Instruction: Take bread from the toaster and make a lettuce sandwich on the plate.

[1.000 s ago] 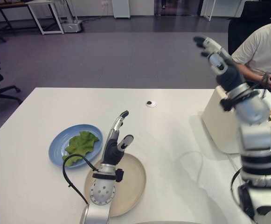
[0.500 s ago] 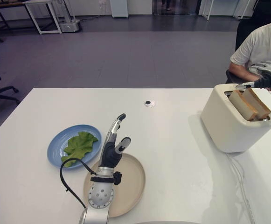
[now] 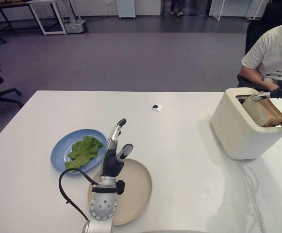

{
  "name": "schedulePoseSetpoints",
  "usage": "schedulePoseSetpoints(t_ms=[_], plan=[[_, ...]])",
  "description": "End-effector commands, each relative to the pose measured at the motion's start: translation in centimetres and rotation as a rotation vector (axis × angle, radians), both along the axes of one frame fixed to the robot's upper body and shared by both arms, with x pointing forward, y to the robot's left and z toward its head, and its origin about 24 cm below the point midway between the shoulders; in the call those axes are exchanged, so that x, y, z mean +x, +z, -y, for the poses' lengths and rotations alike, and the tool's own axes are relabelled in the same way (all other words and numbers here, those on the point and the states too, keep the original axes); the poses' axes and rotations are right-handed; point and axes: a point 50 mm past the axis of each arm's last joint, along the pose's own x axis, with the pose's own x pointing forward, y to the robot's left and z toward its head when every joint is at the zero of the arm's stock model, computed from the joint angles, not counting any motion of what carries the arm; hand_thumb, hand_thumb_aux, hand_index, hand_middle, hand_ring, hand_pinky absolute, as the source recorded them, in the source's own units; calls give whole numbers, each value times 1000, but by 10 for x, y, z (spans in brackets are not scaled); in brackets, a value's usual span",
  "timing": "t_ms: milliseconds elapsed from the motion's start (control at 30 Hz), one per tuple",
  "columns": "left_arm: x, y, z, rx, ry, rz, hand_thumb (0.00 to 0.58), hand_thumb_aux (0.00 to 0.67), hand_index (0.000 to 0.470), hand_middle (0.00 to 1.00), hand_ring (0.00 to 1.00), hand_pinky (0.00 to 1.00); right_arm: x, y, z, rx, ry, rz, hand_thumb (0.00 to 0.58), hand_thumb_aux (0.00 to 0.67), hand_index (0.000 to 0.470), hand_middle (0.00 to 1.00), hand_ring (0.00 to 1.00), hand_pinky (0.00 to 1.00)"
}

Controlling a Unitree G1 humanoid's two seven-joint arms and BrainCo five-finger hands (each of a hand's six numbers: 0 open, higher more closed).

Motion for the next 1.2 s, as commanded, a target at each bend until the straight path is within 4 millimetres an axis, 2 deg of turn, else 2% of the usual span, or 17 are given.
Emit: schedulePoseSetpoints(t_ms=[33,167,400,633,833,867,900,933,1200], plan=[[6,-1,2,9,-40,-13,0,0,0,0,0,0,-14,14,21,264,-77,49,0,0,0,0,0,0],[7,-1,2,10,-46,-12,0,0,0,0,0,0,-22,14,31,411,-125,38,0,0,0,0,0,0],[7,-1,2,9,-39,-7,0,0,0,0,0,0,-29,-6,37,395,-147,-50,0,0,0,0,0,0],[9,0,1,14,-44,-8,0,0,0,0,0,0,-30,-30,31,386,-122,-142,0,0,0,0,0,0],[9,-1,1,14,-45,-10,0,0,0,0,0,0,-32,-43,28,362,-99,-210,0,0,0,0,0,0],[9,-1,1,14,-47,-11,0,0,0,0,0,0,-33,-42,27,355,-88,-213,422,321,225,0,0,0],[10,-1,1,15,-49,-12,0,0,0,0,0,0,-33,-39,26,348,-74,-209,579,638,448,0,0,0],[10,-2,1,15,-49,-13,0,0,0,0,0,0,-32,-36,24,339,-62,-203,580,670,470,0,0,0],[10,-4,1,12,-48,-20,0,0,0,0,0,0,-25,-9,7,273,24,-124,580,670,470,0,0,0]])
